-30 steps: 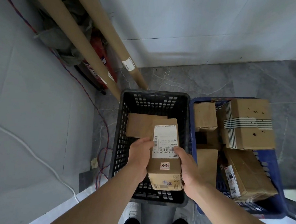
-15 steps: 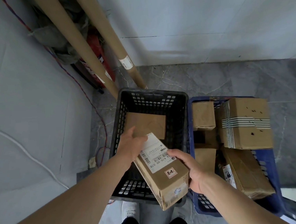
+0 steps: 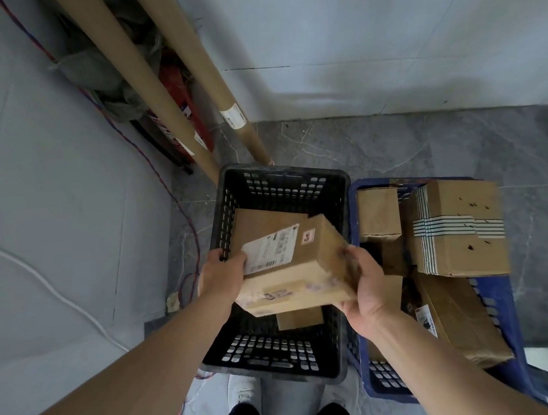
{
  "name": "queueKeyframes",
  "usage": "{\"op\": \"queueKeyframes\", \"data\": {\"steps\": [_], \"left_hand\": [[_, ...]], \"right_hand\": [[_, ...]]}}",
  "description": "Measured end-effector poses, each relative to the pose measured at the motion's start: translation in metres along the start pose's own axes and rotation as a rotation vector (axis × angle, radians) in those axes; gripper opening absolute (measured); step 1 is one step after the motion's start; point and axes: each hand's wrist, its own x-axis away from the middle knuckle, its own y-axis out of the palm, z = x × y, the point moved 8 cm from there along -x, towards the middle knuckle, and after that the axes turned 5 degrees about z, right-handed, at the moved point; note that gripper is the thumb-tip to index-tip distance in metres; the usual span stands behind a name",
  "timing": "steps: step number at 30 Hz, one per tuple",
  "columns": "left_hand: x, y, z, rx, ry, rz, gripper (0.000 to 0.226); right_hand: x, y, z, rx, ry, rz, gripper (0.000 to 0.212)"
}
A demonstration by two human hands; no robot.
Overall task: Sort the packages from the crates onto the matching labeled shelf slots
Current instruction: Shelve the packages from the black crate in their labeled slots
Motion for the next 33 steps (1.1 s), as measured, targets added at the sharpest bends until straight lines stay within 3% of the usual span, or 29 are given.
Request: {"op": "queueKeyframes", "data": {"steps": [5,9,12,15,17,21,25,33], "left_hand": [[0.017,0.009,0.004,-0.097,0.067,-0.147,0.049],[0.037,0.028,0.002,-0.025,-0.013,-0.326,0.028],[0.053,0.033,0.005,0.001,-0.060,-0.369,0.017],[0.068,0.034,0.022,0.069,-0.013,-0.392,0.027],[0.077,0.033,0.036,0.126,0.015,-0.422,0.030],[0.094,0.024,0.063,0.282,0.004,-0.466,0.015],[0.117,0.009,0.092,0.350,0.027,-0.484,0.038],[0.155,-0.026,0.127,0.513,-0.007,-0.436,0.040]], "right_hand": [[0.001,0.001,-0.011,-0.101,-0.004,0.077,0.031],[0.002,0.005,-0.021,-0.101,-0.028,0.072,0.063],[0.007,0.014,-0.030,-0.019,-0.056,0.047,0.071],[0.011,0.019,-0.033,0.087,-0.065,0.077,0.067],[0.009,0.018,-0.033,0.130,-0.074,0.090,0.078],[0.039,0.029,-0.057,0.176,-0.143,0.107,0.058],[0.048,0.036,-0.075,0.266,-0.240,0.099,0.089],[0.052,0.049,-0.089,0.279,-0.288,-0.056,0.091]]}}
